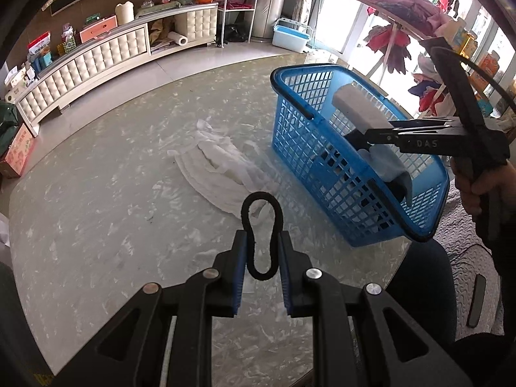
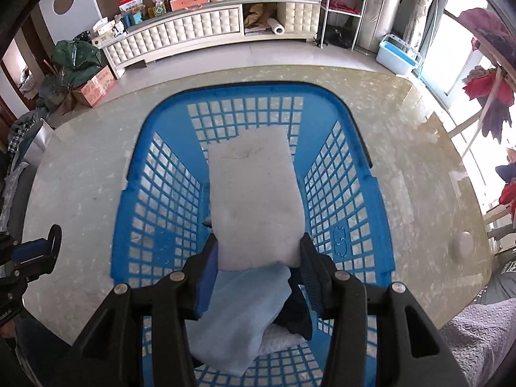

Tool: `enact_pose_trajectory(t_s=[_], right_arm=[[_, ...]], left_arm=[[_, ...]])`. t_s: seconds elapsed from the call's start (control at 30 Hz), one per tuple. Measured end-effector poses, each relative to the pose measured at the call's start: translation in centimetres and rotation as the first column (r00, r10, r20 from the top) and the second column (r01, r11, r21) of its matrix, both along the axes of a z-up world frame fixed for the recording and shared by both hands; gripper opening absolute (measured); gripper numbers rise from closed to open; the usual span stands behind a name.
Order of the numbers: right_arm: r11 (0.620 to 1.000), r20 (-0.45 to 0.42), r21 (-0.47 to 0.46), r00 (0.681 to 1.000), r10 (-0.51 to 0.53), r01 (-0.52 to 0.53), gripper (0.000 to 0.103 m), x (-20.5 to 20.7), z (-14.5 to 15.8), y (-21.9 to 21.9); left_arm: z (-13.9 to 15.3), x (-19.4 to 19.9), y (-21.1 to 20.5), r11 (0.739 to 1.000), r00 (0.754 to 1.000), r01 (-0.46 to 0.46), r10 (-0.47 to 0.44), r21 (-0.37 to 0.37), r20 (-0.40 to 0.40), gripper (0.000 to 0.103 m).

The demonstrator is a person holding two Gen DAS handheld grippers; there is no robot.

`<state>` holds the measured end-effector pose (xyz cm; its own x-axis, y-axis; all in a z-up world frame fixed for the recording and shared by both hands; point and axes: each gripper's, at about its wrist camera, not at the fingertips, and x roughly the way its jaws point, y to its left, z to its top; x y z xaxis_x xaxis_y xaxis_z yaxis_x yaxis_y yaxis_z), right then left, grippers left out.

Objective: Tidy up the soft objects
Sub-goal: 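Carry the white foam pad into the basket with the right gripper while the left gripper holds the ring, then carry the black rubber ring into the basket with the left gripper and release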

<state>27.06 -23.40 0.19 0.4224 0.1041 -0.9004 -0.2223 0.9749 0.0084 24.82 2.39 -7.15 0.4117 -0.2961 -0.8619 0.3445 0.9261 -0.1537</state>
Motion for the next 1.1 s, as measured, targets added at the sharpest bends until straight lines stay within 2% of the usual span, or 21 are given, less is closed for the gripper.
enact_pose_trajectory(t_s=[0.43,0.5,0.6,0.97,1.1], right_arm=[[0.999,-0.019,-0.029,0.999,0.036,-0.036,0.059,-0.5,-0.2,0.4],[0.998,-0.025,-0.028,0.999,0.048,-0.048,0.072,-0.7,-0.2,0.2],[0.998,-0.013,-0.025,0.998,0.055,-0.056,0.085,-1.4,0.1,0.3],[0.997,0.03,-0.021,0.997,0.077,-0.077,0.102,-4.8,1.7,-0.4],[0.997,0.041,-0.012,0.996,0.077,-0.077,0.103,-5.8,2.5,-1.0]], left_arm=[[-0.5,0.3,-0.5,1.0,1.0,0.005,-0.004,0.013,-0.014,0.017],[-0.3,0.3,-0.7,1.0,1.0,0.005,-0.004,0.012,-0.01,0.017],[0.2,0.1,-1.0,1.0,1.0,0.009,-0.009,0.012,-0.003,0.017],[2.2,-0.1,-3.6,1.0,0.999,0.031,-0.031,0.004,0.036,0.017],[3.1,0.3,-5.1,0.999,0.997,0.05,-0.05,0.002,0.055,0.017]])
